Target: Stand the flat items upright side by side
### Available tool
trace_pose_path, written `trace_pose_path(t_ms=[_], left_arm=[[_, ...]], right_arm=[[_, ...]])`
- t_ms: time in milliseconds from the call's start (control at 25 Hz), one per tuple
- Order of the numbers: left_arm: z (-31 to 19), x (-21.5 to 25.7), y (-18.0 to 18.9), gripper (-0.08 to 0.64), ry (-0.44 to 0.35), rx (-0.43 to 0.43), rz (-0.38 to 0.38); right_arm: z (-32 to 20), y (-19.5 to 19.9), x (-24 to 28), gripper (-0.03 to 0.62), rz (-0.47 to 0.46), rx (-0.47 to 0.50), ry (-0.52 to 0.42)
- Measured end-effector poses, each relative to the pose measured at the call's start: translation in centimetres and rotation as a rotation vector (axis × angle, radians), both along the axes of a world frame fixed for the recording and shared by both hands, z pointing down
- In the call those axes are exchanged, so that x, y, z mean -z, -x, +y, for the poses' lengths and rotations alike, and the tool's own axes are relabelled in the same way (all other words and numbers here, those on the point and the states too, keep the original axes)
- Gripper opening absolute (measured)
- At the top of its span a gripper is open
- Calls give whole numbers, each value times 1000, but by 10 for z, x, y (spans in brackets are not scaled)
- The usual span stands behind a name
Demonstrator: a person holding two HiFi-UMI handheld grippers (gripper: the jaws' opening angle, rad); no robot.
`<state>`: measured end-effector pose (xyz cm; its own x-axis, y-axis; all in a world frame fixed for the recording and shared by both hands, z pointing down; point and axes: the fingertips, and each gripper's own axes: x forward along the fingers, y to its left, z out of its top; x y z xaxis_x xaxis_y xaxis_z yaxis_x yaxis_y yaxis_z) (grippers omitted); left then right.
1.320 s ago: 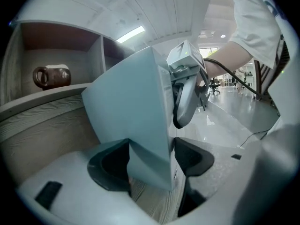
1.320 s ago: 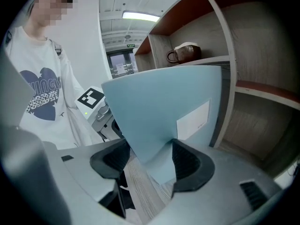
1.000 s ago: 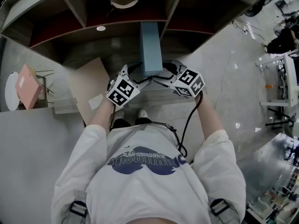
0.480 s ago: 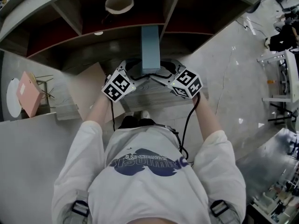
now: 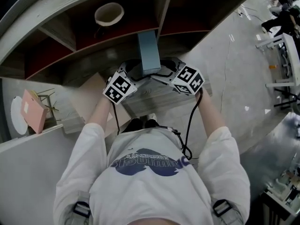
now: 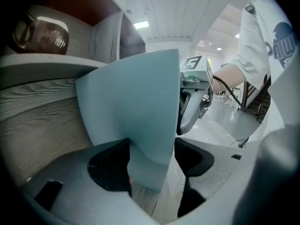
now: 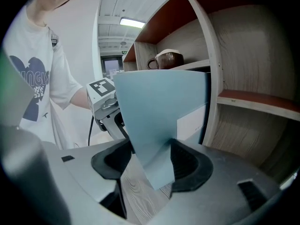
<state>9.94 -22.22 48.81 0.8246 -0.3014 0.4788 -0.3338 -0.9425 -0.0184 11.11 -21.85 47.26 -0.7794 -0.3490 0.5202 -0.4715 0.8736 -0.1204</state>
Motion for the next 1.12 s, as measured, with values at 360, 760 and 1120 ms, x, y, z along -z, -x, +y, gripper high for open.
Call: trace_pose_path(t_ms=[360, 760, 1120], left_arm=[[1, 1, -9, 307, 17, -14, 45], [3, 1, -14, 307, 32, 24, 79], [3, -1, -17, 307, 29, 59, 105]], right_arm=[[1, -10, 0, 255, 9, 17, 11], [2, -16, 1, 255, 63, 48, 10], [2, -20, 0, 256, 70, 44, 4]])
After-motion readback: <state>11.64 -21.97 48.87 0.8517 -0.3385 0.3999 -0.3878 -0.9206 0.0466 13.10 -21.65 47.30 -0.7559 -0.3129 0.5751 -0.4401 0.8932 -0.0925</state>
